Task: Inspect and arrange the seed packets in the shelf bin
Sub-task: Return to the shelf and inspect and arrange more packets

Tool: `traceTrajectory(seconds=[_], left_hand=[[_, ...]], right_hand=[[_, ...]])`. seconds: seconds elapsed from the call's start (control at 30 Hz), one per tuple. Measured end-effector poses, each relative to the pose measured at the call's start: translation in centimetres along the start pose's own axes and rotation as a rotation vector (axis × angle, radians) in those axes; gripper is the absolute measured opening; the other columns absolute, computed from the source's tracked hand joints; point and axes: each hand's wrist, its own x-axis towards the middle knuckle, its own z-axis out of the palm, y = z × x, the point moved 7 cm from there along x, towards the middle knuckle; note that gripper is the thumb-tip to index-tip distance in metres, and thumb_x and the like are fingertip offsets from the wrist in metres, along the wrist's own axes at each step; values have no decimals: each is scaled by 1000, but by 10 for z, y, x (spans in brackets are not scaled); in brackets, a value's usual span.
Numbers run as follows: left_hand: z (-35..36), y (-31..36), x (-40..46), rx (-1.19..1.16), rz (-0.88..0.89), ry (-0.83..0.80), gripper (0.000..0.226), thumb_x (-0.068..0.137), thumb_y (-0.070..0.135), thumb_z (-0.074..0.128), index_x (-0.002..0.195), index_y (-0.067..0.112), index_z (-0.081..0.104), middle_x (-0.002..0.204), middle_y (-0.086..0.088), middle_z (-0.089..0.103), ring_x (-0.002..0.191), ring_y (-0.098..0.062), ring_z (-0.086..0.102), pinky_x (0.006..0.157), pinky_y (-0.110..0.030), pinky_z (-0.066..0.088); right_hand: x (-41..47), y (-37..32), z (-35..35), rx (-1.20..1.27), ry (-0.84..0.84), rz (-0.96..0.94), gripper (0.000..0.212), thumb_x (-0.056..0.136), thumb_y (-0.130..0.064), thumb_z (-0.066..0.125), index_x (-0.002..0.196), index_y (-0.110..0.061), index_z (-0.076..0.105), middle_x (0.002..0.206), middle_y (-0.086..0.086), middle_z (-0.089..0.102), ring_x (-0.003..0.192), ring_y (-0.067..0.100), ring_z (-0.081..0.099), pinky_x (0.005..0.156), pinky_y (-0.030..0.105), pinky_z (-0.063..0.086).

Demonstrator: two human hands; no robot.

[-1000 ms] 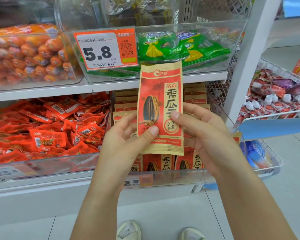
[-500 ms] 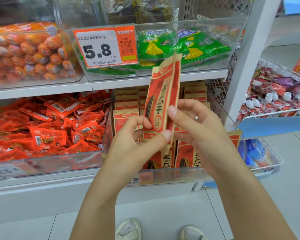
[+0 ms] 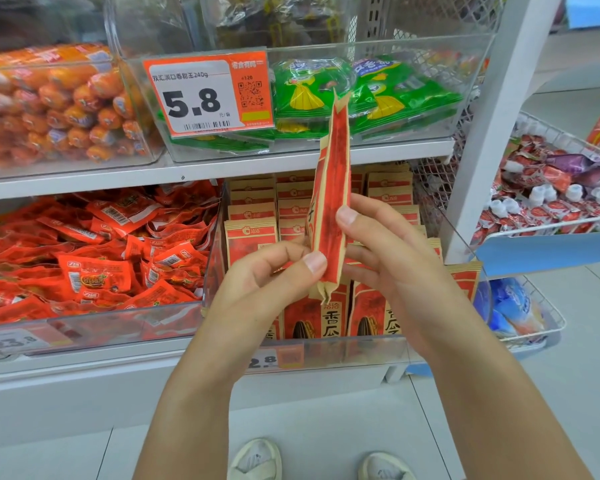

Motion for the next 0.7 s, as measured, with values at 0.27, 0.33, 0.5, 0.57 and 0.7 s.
traceTrajectory(seconds=[0.27,0.33,0.5,0.57,0.7], left_hand=[[0,2,-1,-3,39,-66,47,76,48,67,98,7,72,100,-6,74,95,-20,67,89,-32,52],[1,3,-1,-6,48,-81,55,73,57,73,98,8,72,101,-1,73,98,-17,67,89,-32,52],[1,5,-3,-17,58,-108,32,68,46,76,80,16,73,88,1,74,91,-11,65,81,-23,50],[1,3,-4,32,35,-142,19,67,39,72,71,20,68,87,-1,73,93,-11,65,82,-25,49],[8,4,-7,-70,-15,-214,37,62,30,72,83,10,50,81,8,68,72,-6,65,65,-17,50]], right_hand=[[1,-1,-2,10,-10,-30,46,75,-46,63,119,-33,62,100,-7,76,98,9,70,84,30,50],[1,-1,-2,16,-10,-31,46,75,-45,64,119,-33,62,101,-6,76,99,10,70,87,32,51],[1,0,-3,53,29,-41,49,75,-49,65,120,-30,62,103,-5,75,103,12,69,97,38,49],[1,-1,-7,109,85,-64,52,76,-51,64,122,-26,60,98,-6,75,98,13,71,94,37,50],[0,-8,-9,137,119,-112,53,78,-47,65,127,-27,58,86,-9,70,85,9,69,80,31,53]])
